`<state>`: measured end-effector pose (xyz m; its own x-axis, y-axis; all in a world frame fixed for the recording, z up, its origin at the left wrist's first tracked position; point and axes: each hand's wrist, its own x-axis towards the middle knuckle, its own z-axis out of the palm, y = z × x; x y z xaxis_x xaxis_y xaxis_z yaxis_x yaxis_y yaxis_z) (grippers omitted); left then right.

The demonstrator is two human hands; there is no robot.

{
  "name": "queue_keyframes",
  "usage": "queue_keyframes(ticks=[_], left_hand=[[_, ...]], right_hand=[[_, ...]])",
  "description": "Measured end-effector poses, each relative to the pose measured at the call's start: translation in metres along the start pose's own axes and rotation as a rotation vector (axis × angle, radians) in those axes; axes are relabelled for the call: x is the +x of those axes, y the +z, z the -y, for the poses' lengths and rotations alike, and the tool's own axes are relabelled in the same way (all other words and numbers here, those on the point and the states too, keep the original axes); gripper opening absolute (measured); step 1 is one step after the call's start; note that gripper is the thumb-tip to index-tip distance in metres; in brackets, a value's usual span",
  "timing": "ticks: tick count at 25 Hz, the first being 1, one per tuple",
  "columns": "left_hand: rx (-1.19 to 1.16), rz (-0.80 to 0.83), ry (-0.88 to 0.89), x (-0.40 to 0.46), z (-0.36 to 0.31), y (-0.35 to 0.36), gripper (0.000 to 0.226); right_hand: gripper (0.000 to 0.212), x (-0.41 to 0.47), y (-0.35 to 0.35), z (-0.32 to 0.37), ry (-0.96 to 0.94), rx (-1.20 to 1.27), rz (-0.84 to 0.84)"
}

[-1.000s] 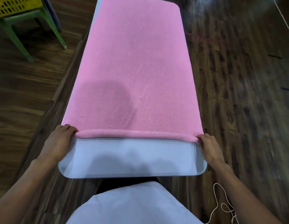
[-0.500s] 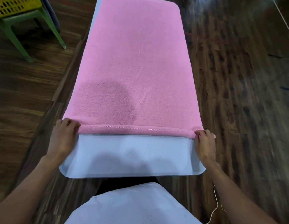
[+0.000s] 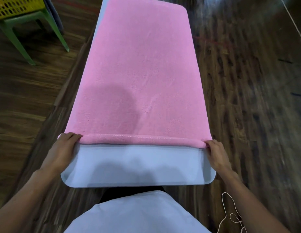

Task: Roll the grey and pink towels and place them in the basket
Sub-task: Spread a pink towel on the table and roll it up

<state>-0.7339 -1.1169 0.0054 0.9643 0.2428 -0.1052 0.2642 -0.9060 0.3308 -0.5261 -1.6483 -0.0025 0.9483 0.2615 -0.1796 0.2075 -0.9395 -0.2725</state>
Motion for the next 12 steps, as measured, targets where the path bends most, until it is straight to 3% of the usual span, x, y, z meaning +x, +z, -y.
queue_keyframes(ticks=[3,5,8,10,12], left_hand=[[-0.077,0.117,0.034,0.012,0.011,-0.013,0.044],[-0.209,0.113,-0.071,0.034,0.012,-0.019,0.037],[-0.170,-0.048,-0.056,0.054,0.007,-0.020,0.021],[-0.023,-0.172,0.051,0.045,0.000,-0.010,0.016],[0.080,-0.243,0.033,0.020,-0.010,0.008,0.018]], right_hand=[[0.023,0.005,-0.016,0.001,0.015,0.077,0.101],[0.021,0.023,-0.020,0.003,0.098,0.177,0.031],[0.015,0.035,-0.016,0.017,0.188,0.186,-0.152],[0.015,0.023,-0.006,0.026,0.149,0.022,-0.238],[0.017,0.004,0.006,0.029,0.085,-0.052,-0.288]])
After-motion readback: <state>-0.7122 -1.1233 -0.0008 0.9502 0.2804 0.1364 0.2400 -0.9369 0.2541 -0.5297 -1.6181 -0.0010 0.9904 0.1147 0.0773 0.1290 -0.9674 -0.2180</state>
